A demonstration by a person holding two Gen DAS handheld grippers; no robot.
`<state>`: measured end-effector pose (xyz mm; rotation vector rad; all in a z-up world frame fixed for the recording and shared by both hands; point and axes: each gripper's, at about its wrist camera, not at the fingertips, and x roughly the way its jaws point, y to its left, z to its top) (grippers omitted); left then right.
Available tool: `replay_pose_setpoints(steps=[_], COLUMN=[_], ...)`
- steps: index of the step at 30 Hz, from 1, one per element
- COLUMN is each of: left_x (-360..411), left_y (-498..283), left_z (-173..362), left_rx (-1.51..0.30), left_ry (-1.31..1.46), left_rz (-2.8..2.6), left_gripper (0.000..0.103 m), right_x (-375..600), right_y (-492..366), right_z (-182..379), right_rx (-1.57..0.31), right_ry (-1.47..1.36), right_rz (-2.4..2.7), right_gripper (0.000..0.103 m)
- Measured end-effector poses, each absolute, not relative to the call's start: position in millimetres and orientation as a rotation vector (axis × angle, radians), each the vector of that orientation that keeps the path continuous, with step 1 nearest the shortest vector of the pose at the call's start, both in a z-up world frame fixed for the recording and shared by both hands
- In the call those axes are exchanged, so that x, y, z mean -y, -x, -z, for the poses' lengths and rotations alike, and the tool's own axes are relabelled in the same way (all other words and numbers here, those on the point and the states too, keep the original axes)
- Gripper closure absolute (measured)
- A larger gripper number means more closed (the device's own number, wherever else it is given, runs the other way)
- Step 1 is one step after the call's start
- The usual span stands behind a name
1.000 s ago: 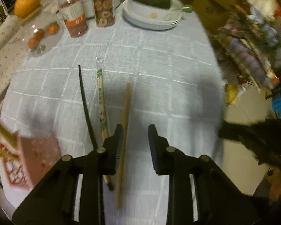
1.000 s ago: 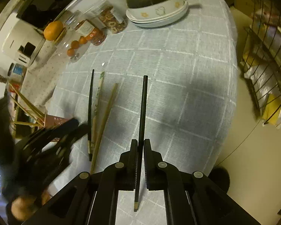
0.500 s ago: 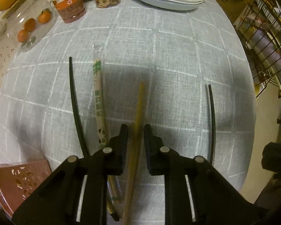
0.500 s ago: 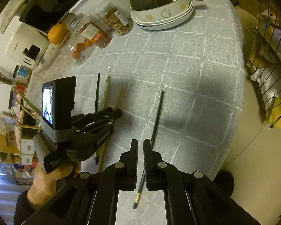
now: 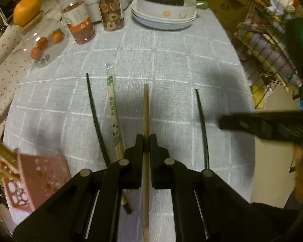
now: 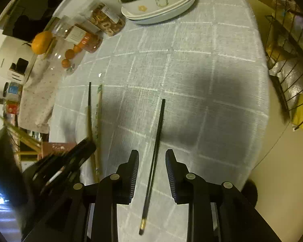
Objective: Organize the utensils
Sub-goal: 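Grasp a plain wooden chopstick with the left gripper while the right gripper holds the black chopstick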
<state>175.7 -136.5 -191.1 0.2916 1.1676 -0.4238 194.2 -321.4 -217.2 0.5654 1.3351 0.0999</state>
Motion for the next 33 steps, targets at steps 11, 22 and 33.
replay_pose_setpoints(steps=[11, 22, 33], left_x=[107.2, 82.5, 48.2], left_y=[-152.4, -128.4, -93.5], left_z=[177.2, 152.3, 110.9], left_rx=[-1.122, -1.064, -0.963], left_ry=[-0.303, -0.284, -0.214], left_rz=[0.459, 0.444, 0.427], left_gripper=[0.096, 0.096, 0.096], right_x=[291.6, 281.3, 247.8], right_y=[-214.1, -192.4, -131.5], right_z=[252.4, 226.7, 141.3], right_rx=[-1.312, -1.256, -1.093], right_ry=[-0.417, -0.359, -0.293], right_rz=[0.007, -0.016, -0.153], right_gripper=[0.08, 0.098, 0.098])
